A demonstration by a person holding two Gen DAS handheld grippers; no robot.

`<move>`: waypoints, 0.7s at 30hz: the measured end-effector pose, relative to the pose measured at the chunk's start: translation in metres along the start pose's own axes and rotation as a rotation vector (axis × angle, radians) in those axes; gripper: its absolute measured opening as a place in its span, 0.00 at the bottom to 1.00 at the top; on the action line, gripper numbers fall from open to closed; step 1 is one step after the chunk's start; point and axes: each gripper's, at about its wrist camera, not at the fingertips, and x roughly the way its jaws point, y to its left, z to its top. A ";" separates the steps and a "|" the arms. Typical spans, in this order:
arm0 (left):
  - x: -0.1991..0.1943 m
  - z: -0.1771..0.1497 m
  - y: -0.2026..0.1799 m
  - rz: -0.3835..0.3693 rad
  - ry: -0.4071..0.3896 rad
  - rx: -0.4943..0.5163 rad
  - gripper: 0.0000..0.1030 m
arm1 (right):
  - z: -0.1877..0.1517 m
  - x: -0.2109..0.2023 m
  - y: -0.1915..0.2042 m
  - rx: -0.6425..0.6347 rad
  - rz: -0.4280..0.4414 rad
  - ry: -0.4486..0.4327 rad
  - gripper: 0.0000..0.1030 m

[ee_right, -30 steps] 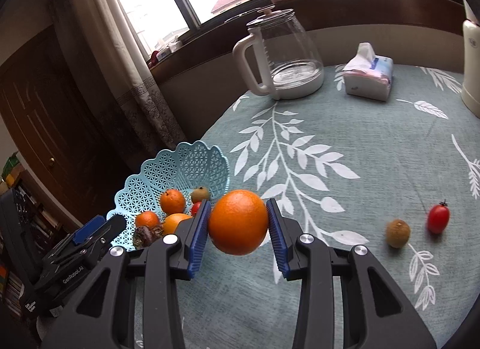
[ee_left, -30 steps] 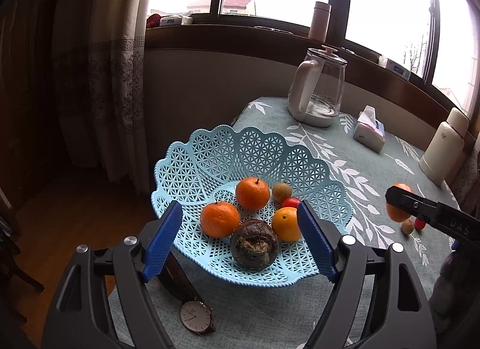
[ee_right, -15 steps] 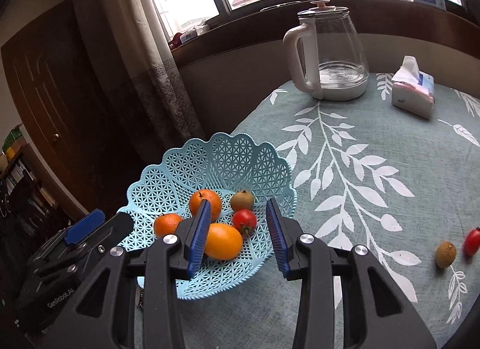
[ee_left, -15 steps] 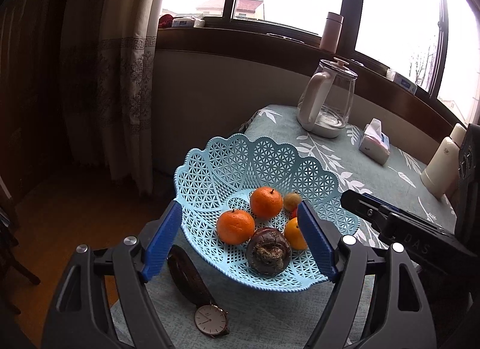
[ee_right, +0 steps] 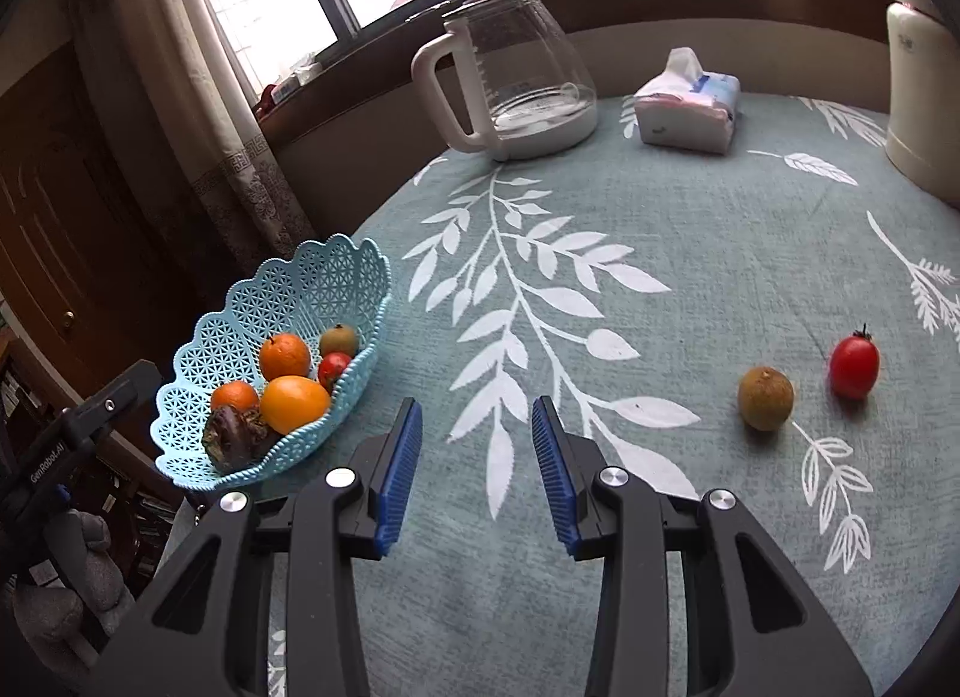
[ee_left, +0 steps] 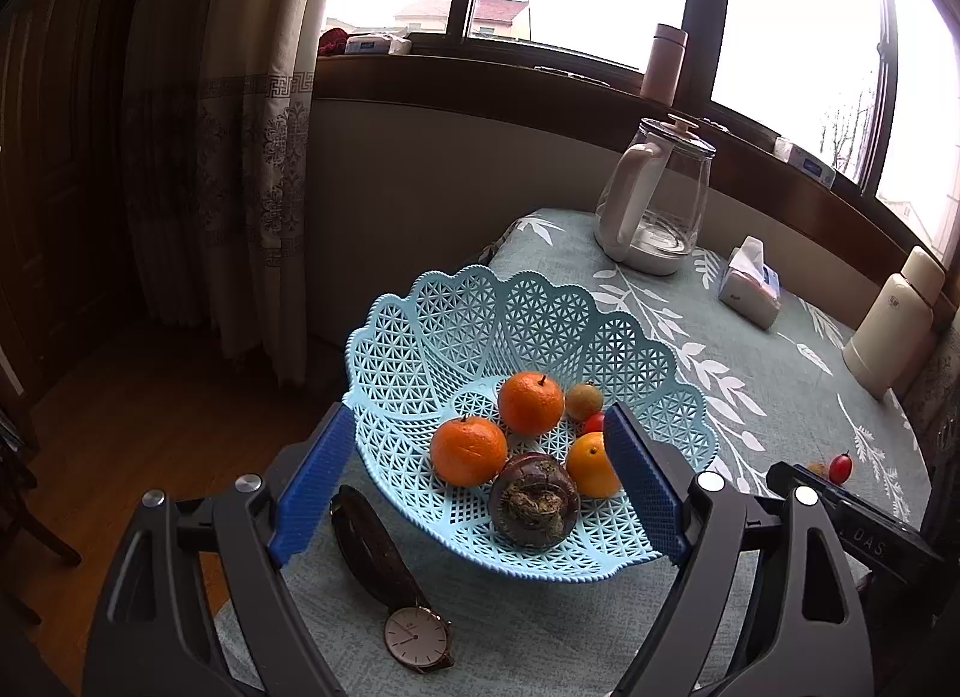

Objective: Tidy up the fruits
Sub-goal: 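Move the right tool to another orange on the table, grasp and lift it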

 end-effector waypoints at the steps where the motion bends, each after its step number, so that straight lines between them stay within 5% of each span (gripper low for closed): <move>1: 0.000 0.000 -0.001 0.001 0.000 -0.001 0.83 | -0.002 -0.001 -0.005 0.011 -0.002 0.005 0.38; 10: -0.004 0.000 -0.004 -0.009 -0.005 0.004 0.83 | -0.031 -0.033 -0.018 -0.048 -0.007 0.033 0.38; 21: -0.006 -0.005 -0.020 -0.028 -0.004 0.045 0.83 | -0.102 -0.076 -0.009 -0.184 0.160 0.189 0.41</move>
